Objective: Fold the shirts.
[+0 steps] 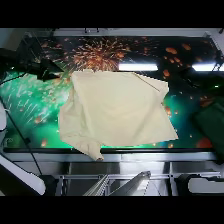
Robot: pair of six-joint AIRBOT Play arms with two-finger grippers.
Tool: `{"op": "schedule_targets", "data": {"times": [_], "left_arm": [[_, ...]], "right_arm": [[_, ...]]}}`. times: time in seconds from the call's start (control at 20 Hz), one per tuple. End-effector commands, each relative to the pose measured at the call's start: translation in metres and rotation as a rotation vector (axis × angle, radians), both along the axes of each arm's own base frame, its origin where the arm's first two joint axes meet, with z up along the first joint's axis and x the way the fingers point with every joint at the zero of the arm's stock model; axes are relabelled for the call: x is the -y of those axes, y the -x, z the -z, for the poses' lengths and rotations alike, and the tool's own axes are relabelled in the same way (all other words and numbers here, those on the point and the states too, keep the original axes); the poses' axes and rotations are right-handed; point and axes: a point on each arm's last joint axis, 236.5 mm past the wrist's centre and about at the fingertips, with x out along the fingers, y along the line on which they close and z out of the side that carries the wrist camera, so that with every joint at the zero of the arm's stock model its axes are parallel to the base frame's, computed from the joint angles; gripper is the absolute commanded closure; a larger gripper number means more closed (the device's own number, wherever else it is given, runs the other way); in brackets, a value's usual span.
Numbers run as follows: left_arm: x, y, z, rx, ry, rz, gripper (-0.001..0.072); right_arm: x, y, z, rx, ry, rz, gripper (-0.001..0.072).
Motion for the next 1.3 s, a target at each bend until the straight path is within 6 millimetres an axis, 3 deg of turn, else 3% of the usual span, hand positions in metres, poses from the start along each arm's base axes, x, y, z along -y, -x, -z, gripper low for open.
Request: {"op": "schedule_targets", "data": {"times": [0.0, 0.15, 0.25, 0.35, 0.5, 0.7, 0.85, 0.95, 1.05, 1.1, 1.15, 1.25], "left_arm": [[-0.009, 0.087, 0.008, -0.282, 0.106, -0.046, 0.0072], [-0.006, 0.179, 0.052, -0.451, 0.030, -0.113, 0.0072], [0.002, 0.233, 0.077, -0.542, 0.004, -0.182, 0.0072], [0.011, 0.266, 0.096, -0.619, 0.019, -0.275, 0.0072], [0.011, 0.294, 0.123, -0.670, -0.034, -0.332, 0.0072], [0.002, 0.285, 0.145, -0.641, -0.131, -0.336, 0.0073], [-0.004, 0.270, 0.145, -0.617, -0.177, -0.302, 0.0073], [0.001, 0.256, 0.144, -0.584, -0.181, -0.289, 0.0072], [0.022, 0.232, 0.142, -0.527, -0.137, -0.278, 0.0074], [0.035, 0.218, 0.139, -0.487, -0.104, -0.261, 0.0076], [0.050, 0.208, 0.136, -0.465, -0.074, -0.240, 0.0170], [0.066, 0.200, 0.135, -0.447, -0.074, -0.148, 0.0518]], "right_arm": [[0.033, 0.075, 0.002, -0.207, -0.067, -0.017, 0.0243], [0.032, 0.115, 0.019, -0.277, -0.137, 0.013, 0.0244], [0.017, 0.132, 0.035, -0.315, -0.171, 0.013, 0.0244], [0.002, 0.142, 0.045, -0.343, -0.204, 0.000, 0.0244], [-0.009, 0.143, 0.042, -0.326, -0.238, -0.031, 0.0244], [-0.021, 0.134, 0.019, -0.246, -0.302, -0.057, 0.0244], [-0.022, 0.136, 0.012, -0.235, -0.292, -0.065, 0.0244], [-0.021, 0.146, 0.022, -0.289, -0.276, -0.071, 0.0244], [-0.017, 0.165, 0.043, -0.398, -0.242, -0.056, 0.0242], [-0.016, 0.176, 0.054, -0.451, -0.225, -0.053, 0.0184], [-0.018, 0.186, 0.062, -0.497, -0.229, -0.055, 0.0064], [-0.027, 0.201, 0.073, -0.546, -0.251, -0.070, 0.0065]]}}
